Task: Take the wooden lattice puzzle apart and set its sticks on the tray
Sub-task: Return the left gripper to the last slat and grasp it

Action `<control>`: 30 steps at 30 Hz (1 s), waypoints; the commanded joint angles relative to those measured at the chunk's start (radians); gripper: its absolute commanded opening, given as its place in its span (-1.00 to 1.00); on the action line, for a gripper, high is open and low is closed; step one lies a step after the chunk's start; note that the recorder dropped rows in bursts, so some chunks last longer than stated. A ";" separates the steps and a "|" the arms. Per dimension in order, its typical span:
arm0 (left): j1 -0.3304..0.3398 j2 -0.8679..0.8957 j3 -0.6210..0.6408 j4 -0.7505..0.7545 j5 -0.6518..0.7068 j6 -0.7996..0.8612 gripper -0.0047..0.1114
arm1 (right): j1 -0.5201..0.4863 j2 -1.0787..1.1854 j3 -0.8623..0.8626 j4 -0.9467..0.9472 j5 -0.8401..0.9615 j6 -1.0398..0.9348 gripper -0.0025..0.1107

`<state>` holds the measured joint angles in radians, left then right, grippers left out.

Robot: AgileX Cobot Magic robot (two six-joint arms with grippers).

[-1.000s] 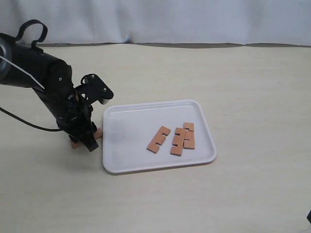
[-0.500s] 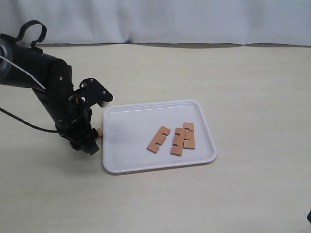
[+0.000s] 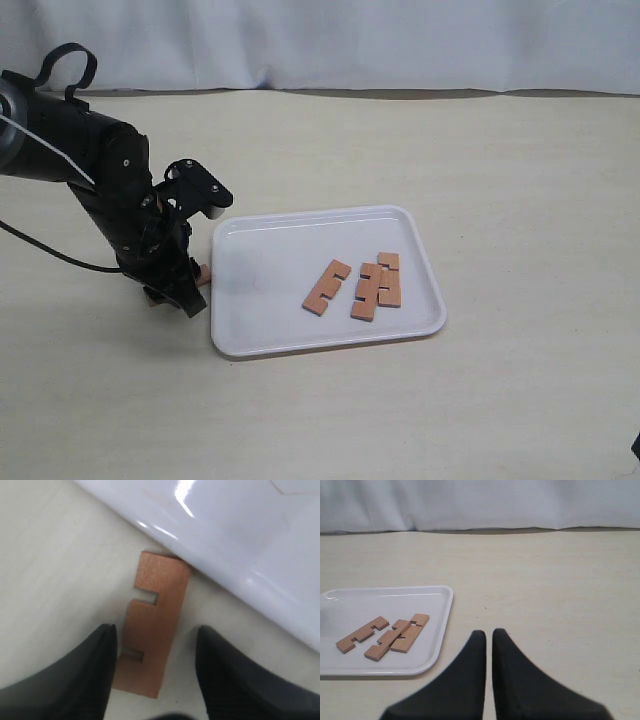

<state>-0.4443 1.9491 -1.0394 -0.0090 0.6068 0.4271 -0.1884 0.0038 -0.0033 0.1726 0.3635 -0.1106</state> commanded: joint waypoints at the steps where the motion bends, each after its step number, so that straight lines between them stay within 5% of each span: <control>1: 0.002 -0.001 -0.001 -0.015 -0.014 -0.012 0.07 | -0.007 -0.004 0.003 0.003 0.001 -0.002 -0.88; 22: 0.002 0.044 -0.001 -0.016 -0.004 -0.014 0.03 | -0.007 -0.004 0.003 0.003 0.001 -0.002 -0.88; 24: 0.002 0.044 -0.001 0.001 0.003 -0.014 -0.17 | -0.007 -0.004 0.003 0.003 0.001 -0.002 -0.88; 27: 0.002 0.036 -0.003 0.040 0.023 -0.014 -0.85 | -0.007 -0.004 0.003 0.003 0.001 -0.002 -0.88; 30: 0.002 0.002 -0.011 0.064 0.049 -0.040 -0.92 | -0.007 -0.004 0.003 0.003 0.001 -0.002 -0.88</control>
<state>-0.4443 1.9696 -1.0491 0.0212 0.6213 0.4181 -0.1884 0.0038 -0.0033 0.1726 0.3635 -0.1106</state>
